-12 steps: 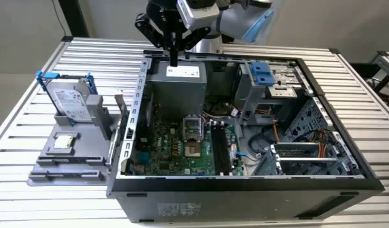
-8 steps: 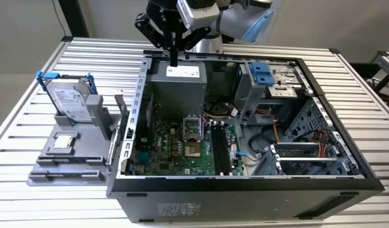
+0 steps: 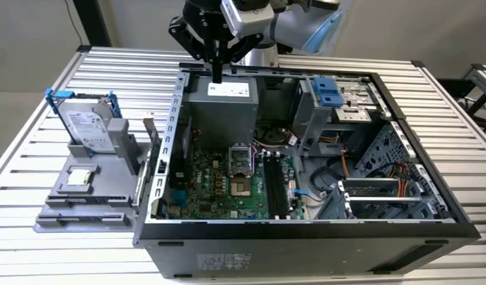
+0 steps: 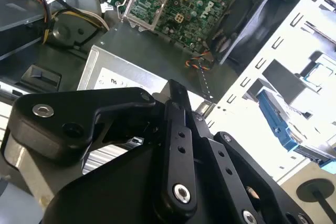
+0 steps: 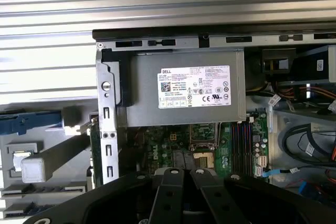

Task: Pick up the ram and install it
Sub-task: 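Reach for the ram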

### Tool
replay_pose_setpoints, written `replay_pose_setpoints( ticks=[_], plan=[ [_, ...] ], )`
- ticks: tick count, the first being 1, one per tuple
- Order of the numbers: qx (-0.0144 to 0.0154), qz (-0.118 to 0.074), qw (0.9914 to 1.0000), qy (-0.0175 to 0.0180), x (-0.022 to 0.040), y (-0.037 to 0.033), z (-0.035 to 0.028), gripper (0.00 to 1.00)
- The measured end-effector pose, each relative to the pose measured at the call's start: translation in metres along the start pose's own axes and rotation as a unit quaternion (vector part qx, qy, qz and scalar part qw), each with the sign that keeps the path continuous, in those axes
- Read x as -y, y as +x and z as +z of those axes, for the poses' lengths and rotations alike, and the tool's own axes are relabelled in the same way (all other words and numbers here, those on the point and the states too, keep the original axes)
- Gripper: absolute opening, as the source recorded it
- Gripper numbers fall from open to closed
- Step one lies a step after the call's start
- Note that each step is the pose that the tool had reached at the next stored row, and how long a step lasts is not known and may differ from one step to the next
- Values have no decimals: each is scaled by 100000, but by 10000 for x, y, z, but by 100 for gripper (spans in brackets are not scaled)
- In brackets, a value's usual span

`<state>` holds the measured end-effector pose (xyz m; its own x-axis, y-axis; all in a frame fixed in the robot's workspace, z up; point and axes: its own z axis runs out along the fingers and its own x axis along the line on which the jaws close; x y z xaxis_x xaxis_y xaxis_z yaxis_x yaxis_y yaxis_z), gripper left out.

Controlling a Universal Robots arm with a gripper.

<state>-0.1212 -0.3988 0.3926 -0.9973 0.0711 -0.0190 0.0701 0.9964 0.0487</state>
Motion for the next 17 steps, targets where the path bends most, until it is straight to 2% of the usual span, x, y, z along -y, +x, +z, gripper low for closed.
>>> replay_pose_setpoints(
  ticks=[2, 5, 17],
  plan=[
    [1, 10, 100000, -1, 0, 8, 0, 0],
    [0, -3, 100000, 0, 3, 55, -1, 0],
    [-17, -465, 99999, -15, 23, 330, -7, 0]
  ],
)
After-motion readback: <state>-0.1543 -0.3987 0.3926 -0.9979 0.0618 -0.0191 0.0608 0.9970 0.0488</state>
